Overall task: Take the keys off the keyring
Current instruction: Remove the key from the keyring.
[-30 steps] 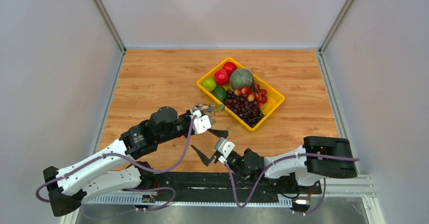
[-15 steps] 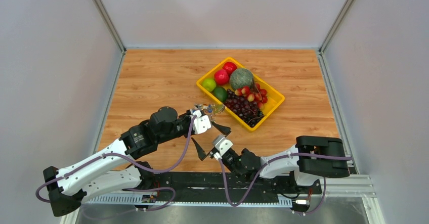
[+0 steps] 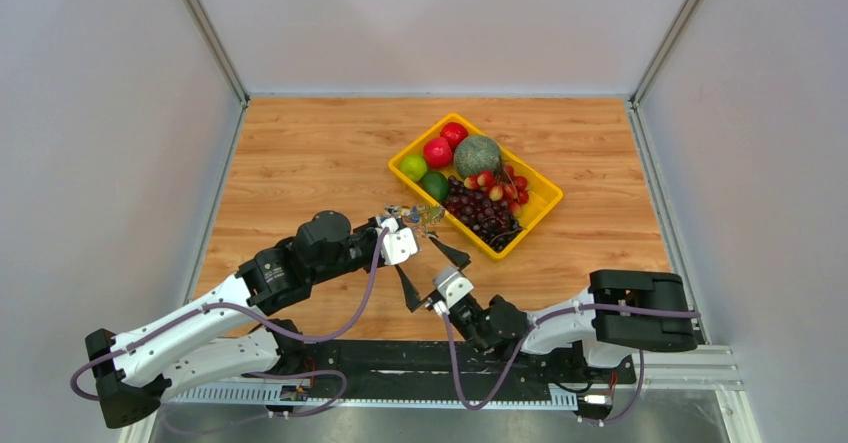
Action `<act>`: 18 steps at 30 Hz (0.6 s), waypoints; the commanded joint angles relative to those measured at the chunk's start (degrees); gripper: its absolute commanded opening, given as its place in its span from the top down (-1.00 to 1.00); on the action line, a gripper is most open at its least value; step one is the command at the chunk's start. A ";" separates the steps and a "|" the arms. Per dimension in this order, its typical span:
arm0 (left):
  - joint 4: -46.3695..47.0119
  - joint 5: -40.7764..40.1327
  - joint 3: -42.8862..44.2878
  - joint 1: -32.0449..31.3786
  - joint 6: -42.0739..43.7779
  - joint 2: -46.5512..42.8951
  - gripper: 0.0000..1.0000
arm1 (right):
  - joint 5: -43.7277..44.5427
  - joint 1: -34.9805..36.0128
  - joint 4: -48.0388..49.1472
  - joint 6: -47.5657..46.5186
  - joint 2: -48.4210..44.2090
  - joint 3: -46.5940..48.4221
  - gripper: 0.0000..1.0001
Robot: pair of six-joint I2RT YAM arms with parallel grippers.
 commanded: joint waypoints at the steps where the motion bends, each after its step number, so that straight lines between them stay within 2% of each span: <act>1: 4.32 0.21 0.58 -0.24 -0.45 -1.25 1.00 | 1.02 0.46 5.91 -2.65 -2.17 -1.29 -0.68; 8: 4.32 0.43 0.58 -0.25 -0.36 -1.31 1.00 | 0.13 0.58 8.25 -5.00 -2.16 -2.31 -0.55; 14: 4.33 0.50 0.58 -0.27 -0.33 -1.41 1.00 | -1.48 0.73 9.92 -7.84 -1.92 -1.99 -0.33; 18: 4.32 0.51 0.49 -0.28 -0.24 -1.35 1.00 | -1.72 0.75 10.43 -9.18 -1.54 -1.26 -0.33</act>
